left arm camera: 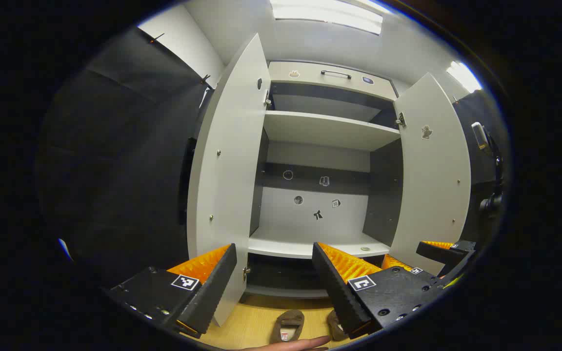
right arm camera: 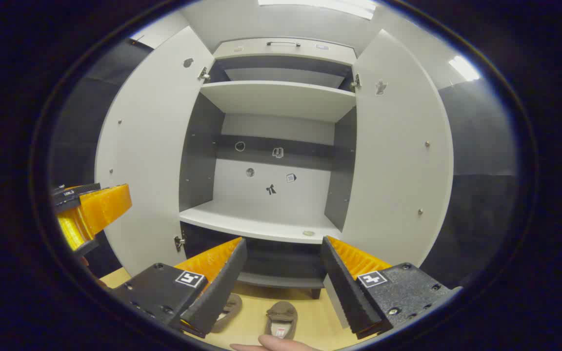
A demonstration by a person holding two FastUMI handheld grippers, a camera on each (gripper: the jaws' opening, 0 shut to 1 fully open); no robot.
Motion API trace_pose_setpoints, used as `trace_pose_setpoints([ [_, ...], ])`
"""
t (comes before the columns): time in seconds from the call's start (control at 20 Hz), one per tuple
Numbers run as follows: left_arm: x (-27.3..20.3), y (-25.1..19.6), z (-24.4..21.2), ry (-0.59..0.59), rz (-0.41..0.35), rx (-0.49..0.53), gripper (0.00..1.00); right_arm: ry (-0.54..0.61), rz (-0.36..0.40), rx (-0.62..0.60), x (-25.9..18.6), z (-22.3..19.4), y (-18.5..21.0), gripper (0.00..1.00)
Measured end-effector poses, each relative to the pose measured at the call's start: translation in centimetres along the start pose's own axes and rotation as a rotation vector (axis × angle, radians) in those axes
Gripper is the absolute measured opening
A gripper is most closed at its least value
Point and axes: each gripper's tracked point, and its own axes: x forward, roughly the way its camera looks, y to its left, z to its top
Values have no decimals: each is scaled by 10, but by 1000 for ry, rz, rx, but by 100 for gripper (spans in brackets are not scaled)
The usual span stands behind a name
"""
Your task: Grab one shoe with the right hand and put it into the shoe cabinet, grab the other shoe with the left hand and put it into the shoe cabinet; then close the right door with the right hand and the left door with the left hand.
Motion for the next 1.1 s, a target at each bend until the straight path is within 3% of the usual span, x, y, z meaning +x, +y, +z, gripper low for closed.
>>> trace_pose_setpoints([
  [0.2, -6, -10, 2, -11, -30, -5, 95, -14, 6, -9, -7, 3, -6, 99],
  [0.6, -6, -11, -18, 41, 3, 0, 95, 1, 11, 11, -6, 1, -17, 99],
  [0.7, -6, -8, -25, 61, 23, 25, 95, 31, 52, 10, -6, -11, -11, 99],
  [0.9, -12, -6, -24, 43, 23, 54, 94, 117, 181, 9, -8, -69, 16, 97],
  [1.1, -23, 5, -35, 87, 32, 80, 94, 246, 197, -101, -1, -164, 26, 96],
])
